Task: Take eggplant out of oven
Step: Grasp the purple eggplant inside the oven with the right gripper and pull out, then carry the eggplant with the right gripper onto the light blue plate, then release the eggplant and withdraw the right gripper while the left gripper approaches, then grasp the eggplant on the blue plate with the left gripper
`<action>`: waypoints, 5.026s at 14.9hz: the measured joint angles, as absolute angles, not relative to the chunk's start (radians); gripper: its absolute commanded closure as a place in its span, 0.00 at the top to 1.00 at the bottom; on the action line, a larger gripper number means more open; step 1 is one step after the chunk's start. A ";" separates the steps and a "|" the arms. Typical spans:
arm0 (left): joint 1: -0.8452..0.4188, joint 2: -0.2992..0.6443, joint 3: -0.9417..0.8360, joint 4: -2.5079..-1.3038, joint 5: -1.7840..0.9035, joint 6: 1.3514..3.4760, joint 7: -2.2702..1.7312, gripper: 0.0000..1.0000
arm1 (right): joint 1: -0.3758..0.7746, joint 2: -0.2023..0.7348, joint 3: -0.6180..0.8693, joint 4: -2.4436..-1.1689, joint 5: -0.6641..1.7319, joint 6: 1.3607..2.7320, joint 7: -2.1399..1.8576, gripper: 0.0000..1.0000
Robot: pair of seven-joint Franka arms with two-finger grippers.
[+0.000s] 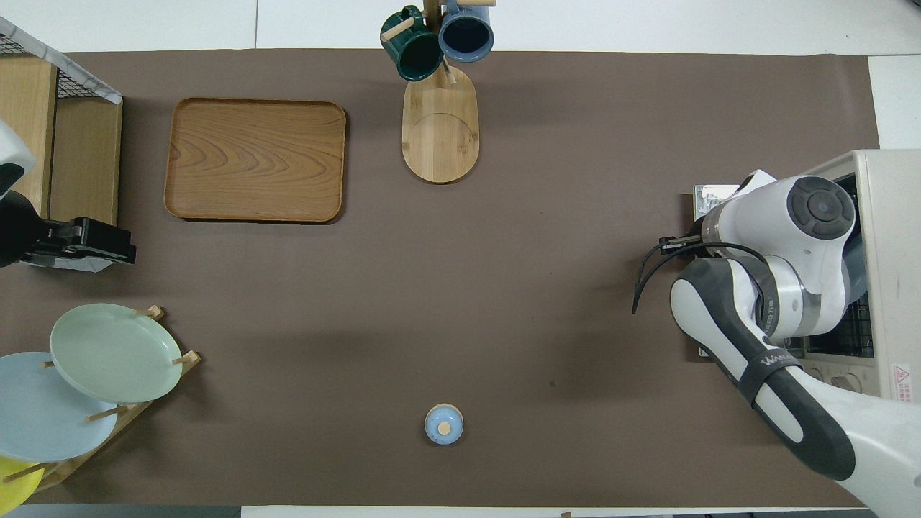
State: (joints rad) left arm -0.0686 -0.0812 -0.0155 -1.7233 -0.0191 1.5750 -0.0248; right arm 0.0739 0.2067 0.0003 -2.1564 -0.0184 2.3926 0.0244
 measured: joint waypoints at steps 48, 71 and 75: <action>-0.047 -0.081 -0.014 -1.723 -0.019 1.575 -0.027 0.00 | 0.759 0.522 0.001 -1.503 -0.058 2.053 0.761 0.38; -0.613 0.171 -0.050 -1.976 -0.157 2.215 -0.309 1.00 | 0.124 0.167 -0.013 -2.146 -0.221 2.188 0.192 0.08; -0.701 0.279 -0.049 -1.976 -0.158 2.352 -0.355 1.00 | 0.105 0.163 -0.013 -2.158 -0.221 2.209 0.181 0.08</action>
